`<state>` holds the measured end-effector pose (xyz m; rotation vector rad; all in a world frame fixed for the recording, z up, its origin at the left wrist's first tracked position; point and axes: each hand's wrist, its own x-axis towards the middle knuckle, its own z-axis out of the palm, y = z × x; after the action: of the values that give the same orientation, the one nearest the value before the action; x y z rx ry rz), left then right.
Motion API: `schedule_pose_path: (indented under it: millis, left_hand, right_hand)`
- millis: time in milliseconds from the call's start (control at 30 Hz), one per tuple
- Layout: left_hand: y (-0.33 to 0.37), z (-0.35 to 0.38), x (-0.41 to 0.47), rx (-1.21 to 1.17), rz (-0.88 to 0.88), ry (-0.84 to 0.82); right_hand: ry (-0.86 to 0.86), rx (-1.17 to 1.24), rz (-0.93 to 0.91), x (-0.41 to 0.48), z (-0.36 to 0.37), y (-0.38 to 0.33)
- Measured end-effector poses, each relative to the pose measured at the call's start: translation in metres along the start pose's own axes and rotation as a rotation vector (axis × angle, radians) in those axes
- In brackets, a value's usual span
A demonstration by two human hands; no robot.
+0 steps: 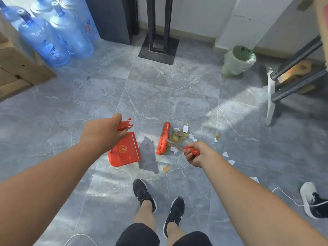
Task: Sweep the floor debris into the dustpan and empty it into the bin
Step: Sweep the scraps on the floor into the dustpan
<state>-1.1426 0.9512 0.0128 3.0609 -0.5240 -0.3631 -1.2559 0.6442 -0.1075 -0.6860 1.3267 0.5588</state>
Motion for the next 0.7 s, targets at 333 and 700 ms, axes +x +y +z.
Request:
schedule_pose_path:
  millis: [333, 700]
  left_hand:
    - [0.064, 0.002, -0.041, 0.036, 0.116, -0.001]
    - [0.043, -0.026, -0.083, 0.053, -0.03, 0.092]
  right_hand:
    - [0.011, -0.115, -0.006, -0.015, -0.058, -0.008]
    - [-0.131, -0.375, -0.033, -0.062, -0.066, -0.002]
